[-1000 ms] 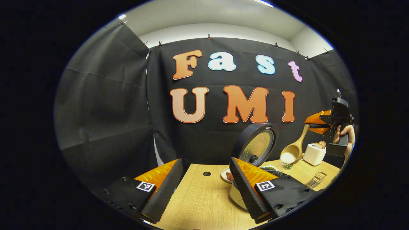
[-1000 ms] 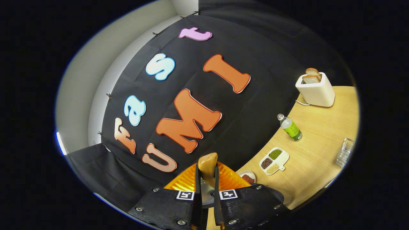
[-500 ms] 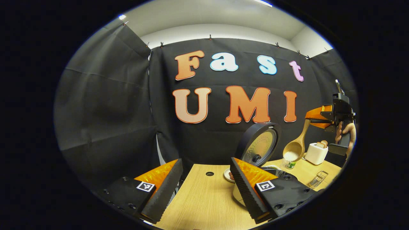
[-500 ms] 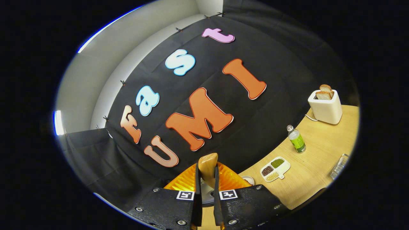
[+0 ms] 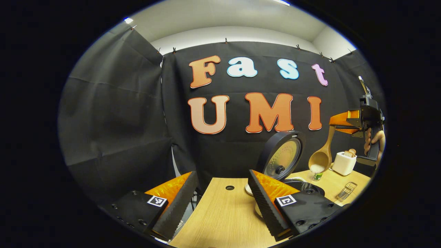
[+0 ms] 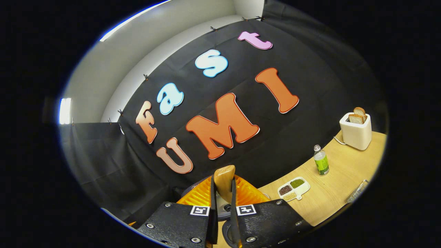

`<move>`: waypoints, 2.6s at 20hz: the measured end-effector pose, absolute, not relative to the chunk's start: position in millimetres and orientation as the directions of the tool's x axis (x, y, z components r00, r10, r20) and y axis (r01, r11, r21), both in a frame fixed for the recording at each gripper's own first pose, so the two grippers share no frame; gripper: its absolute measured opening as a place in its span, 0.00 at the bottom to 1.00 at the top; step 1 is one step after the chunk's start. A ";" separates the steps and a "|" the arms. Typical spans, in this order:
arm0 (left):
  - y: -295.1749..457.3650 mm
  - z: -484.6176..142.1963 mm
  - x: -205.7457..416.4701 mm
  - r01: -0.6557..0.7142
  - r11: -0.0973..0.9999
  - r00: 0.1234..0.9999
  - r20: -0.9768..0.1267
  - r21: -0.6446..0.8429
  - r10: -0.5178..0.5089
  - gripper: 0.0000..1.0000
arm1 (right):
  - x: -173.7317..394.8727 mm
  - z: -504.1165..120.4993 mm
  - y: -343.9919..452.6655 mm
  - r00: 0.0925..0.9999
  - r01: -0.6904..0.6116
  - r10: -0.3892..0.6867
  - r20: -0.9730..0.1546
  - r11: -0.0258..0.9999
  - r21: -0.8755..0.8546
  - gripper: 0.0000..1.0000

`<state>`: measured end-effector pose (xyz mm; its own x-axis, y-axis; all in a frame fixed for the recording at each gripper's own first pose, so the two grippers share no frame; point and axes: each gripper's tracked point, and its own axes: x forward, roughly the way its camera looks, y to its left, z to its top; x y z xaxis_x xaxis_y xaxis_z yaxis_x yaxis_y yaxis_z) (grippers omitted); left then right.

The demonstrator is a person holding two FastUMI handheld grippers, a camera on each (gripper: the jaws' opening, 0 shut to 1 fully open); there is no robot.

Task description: Close the left gripper, press the button to open the rice cooker; take a wooden spoon from the chopstick holder with the right hand, scoop a spoonful of rice and pour it into the rice cooker, then put the wooden spoon back into the chopstick holder.

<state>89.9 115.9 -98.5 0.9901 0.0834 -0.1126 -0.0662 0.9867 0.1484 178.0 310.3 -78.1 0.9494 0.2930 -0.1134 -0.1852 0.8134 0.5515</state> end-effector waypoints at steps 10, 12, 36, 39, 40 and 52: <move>117.7 -102.9 91.2 -0.065 0.987 0.989 -0.123 0.144 0.083 0.98 | 166.7 -83.5 336.6 0.942 -0.270 0.323 -0.093 0.892 0.363 0.14; 118.1 -103.9 91.1 -0.066 0.987 0.989 -0.124 0.145 0.084 0.99 | 165.3 -84.3 342.4 0.939 -0.287 0.331 -0.089 0.900 0.327 0.14; 109.3 -92.4 86.5 -0.055 0.993 0.991 -0.115 0.106 0.067 0.97 | 148.8 -73.0 331.5 0.912 -0.367 0.403 -0.080 0.888 0.278 0.14; 102.7 -84.4 86.4 -0.055 0.993 0.993 -0.100 0.104 0.065 0.97 | 148.7 -64.0 288.8 0.931 -0.318 0.358 -0.069 0.890 0.327 0.14; 100.8 -84.3 84.6 -0.053 0.993 0.993 -0.097 0.102 0.063 0.97 | 147.8 -63.5 273.5 0.938 -0.299 0.340 -0.068 0.893 0.336 0.14; 60.2 -87.2 81.8 -0.015 0.995 0.995 -0.095 0.097 0.024 0.99 | 118.9 -106.1 81.2 0.986 -0.061 0.115 -0.121 0.923 0.380 0.14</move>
<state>81.8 60.2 -87.2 0.9952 0.0245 -0.0947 -0.0153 0.9952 0.0967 118.9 81.2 -106.1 0.9859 0.1151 -0.1211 -0.0610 0.9228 0.3803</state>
